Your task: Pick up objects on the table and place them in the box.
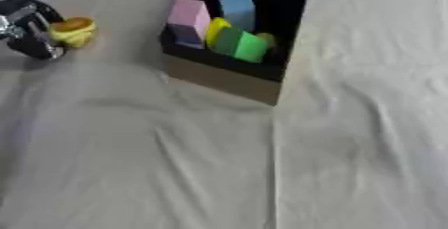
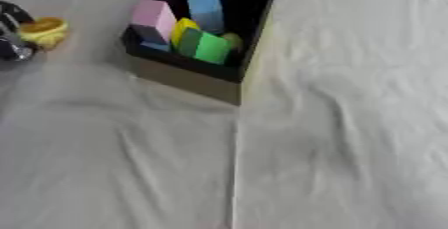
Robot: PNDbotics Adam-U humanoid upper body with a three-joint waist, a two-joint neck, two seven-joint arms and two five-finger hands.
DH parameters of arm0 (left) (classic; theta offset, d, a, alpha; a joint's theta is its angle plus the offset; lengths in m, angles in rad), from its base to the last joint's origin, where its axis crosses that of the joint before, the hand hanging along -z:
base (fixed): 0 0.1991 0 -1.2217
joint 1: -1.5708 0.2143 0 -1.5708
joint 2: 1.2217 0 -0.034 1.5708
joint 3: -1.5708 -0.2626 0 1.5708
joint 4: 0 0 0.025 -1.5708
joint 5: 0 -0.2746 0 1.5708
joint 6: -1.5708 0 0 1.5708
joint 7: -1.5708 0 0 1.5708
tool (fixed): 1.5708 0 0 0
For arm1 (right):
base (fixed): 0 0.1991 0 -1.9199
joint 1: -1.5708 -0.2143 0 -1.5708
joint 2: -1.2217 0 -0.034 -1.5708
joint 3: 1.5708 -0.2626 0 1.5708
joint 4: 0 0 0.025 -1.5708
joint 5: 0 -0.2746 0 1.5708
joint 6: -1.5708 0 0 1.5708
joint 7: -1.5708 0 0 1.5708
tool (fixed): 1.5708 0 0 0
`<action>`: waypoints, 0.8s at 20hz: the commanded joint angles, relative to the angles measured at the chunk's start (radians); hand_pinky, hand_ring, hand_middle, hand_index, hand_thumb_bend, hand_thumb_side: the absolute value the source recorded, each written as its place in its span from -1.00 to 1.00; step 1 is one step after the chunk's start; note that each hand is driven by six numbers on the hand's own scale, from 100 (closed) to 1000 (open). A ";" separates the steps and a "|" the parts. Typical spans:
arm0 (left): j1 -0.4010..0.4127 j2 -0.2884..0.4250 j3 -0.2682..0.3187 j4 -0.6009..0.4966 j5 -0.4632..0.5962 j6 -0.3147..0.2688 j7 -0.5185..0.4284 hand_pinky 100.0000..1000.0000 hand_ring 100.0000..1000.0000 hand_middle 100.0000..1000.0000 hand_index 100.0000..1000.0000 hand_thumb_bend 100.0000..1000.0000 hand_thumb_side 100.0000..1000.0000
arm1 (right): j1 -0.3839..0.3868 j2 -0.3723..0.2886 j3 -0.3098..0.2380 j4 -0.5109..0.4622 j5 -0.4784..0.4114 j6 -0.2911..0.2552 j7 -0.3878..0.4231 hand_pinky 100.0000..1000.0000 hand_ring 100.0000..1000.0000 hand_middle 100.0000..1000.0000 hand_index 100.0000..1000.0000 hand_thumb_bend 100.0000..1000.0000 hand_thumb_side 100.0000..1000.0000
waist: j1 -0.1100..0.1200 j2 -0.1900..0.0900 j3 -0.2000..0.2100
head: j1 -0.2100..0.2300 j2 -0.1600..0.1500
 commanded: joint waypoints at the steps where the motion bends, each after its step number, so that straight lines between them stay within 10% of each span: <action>1: -0.018 0.024 0.007 -0.010 -0.010 -0.001 0.022 0.04 0.04 -0.04 0.12 -0.89 -1.00 | -0.007 -0.014 -0.004 -0.015 -0.004 0.005 -0.002 0.69 0.62 0.22 0.42 -1.00 0.18 | 0.013 -0.011 -0.002 | 0.001 -0.012; 6: -0.013 0.049 0.000 -0.141 0.036 -0.036 0.073 0.03 0.03 -0.09 0.04 -0.97 -1.00 | 0.005 -0.015 -0.010 -0.015 -0.005 0.004 -0.009 0.69 0.62 0.22 0.42 -1.00 0.18 | 0.012 -0.022 0.004 | -0.012 0.005; 16: 0.032 0.106 -0.039 -0.761 0.164 -0.079 0.036 0.04 0.02 -0.06 0.04 -0.96 -1.00 | 0.007 -0.028 -0.009 -0.015 -0.021 0.002 -0.007 0.69 0.62 0.22 0.42 -1.00 0.18 | 0.003 -0.053 0.034 | -0.058 0.035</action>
